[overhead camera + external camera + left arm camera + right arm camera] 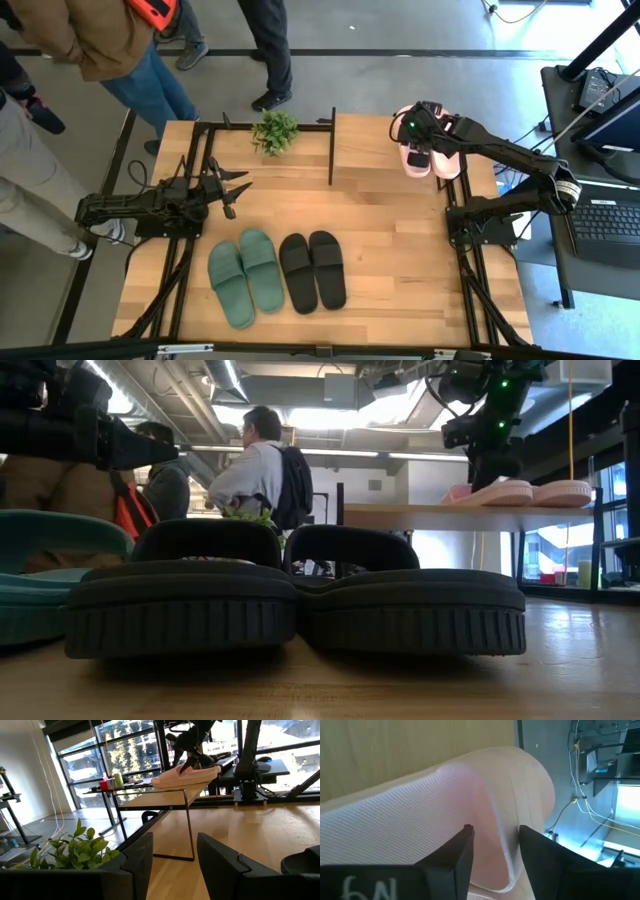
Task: Pick and place slides into the shelf
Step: Put the pink slide on the shelf, then put the right black slide under the shelf
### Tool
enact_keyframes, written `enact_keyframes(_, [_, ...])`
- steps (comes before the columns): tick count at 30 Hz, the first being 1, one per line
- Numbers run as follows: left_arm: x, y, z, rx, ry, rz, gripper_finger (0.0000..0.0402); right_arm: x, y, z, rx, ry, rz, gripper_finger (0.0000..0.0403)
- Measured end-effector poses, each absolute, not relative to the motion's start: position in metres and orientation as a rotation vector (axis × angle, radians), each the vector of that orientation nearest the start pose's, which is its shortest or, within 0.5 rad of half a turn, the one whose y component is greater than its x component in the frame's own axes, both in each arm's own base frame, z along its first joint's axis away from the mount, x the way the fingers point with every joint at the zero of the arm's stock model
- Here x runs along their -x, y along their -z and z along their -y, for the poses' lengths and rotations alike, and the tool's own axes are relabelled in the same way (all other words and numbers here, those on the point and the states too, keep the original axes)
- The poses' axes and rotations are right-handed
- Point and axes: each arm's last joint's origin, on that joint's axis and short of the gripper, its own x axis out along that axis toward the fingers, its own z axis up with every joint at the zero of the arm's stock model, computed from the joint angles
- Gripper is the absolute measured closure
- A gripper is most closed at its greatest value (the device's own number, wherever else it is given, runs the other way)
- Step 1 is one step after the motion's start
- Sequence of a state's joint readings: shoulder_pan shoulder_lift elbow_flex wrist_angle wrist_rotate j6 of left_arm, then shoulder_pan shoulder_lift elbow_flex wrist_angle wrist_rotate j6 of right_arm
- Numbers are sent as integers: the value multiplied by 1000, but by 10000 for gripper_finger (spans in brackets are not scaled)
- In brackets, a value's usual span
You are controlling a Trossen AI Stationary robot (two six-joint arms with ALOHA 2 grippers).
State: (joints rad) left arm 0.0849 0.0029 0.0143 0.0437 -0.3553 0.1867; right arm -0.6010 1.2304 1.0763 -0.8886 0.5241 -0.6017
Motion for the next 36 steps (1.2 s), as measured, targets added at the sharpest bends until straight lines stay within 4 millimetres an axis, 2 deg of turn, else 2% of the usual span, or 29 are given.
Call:
enact_keyframes(11, [-94, -172, -18, -177, -444, 14, 256, -181, -296, 142, 423, 663, -1351, 247])
enact_keyframes(24, [-94, -172, -18, -177, -443, 14, 256, -182, -342, 128, 358, 638, -1275, 247])
enact_keyframes(30, [-94, -172, -18, -177, -443, 14, 256, -184, -363, 113, 252, 573, -1187, 247])
enact_keyframes(36, [-94, -172, -18, -177, -443, 14, 256, -201, -364, 84, 240, 452, -1122, 247])
